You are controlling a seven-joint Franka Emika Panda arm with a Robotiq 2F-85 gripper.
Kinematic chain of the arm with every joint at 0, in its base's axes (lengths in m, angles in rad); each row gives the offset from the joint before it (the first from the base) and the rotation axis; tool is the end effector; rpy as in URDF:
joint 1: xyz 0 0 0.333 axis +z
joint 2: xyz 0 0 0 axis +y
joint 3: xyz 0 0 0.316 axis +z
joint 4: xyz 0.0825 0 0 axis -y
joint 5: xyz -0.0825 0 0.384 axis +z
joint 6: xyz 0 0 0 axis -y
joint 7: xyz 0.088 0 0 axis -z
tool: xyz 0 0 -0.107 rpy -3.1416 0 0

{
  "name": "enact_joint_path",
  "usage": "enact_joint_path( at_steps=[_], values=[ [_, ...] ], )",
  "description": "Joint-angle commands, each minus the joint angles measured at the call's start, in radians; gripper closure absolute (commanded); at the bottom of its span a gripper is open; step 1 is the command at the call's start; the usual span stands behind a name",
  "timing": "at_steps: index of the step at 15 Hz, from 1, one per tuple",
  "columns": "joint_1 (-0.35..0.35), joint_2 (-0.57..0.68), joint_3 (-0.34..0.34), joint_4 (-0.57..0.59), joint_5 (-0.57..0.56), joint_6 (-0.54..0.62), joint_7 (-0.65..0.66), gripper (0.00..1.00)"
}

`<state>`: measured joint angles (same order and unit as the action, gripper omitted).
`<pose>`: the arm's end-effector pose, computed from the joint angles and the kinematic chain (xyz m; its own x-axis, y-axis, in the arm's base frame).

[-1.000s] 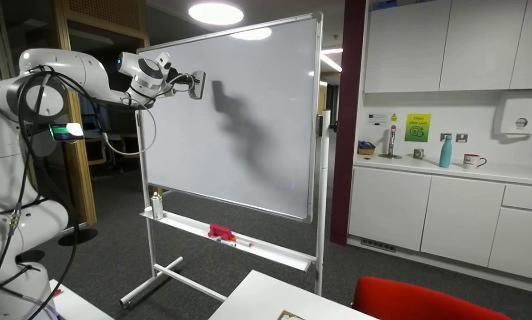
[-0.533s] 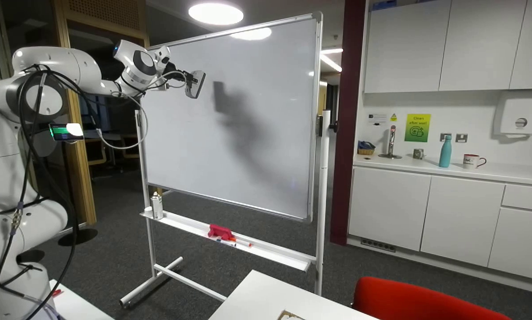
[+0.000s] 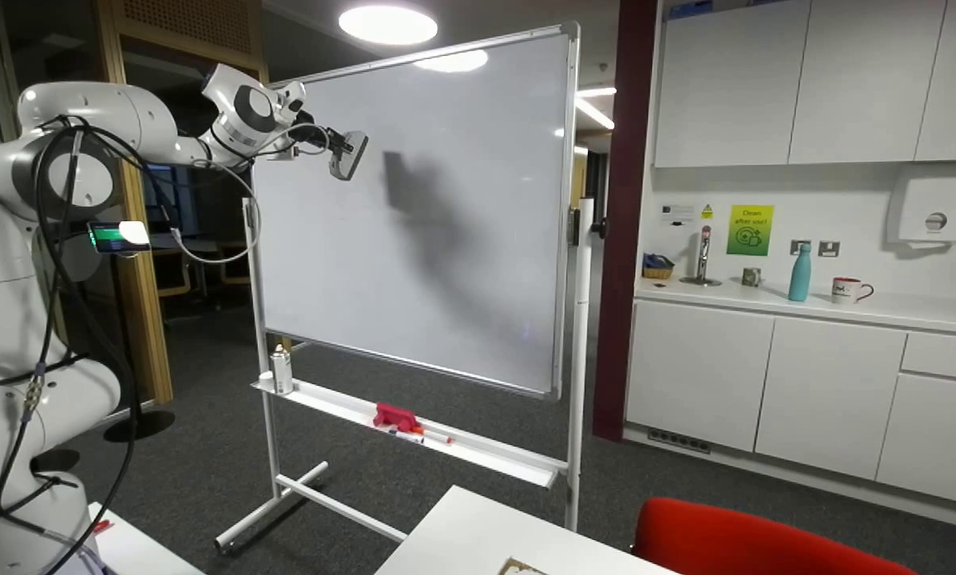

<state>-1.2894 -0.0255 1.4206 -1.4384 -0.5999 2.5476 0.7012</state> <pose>0.5781 0.0959 0.8122 0.3204 -0.1104 0.9408 -0.2312 -0.9723 -0.0353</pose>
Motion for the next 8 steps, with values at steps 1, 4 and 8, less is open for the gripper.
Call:
enact_joint_path(
  at_steps=[1, 4, 8],
  values=[
    [0.0, 0.0, 0.0, 0.0, 0.0, 0.0, 0.0, 0.66],
    [0.004, -0.01, 0.001, -0.059, -0.001, 0.02, 0.016, 0.66],
    [0.025, -0.023, 0.0, -0.136, 0.018, 0.034, 0.031, 0.66]
  ],
)
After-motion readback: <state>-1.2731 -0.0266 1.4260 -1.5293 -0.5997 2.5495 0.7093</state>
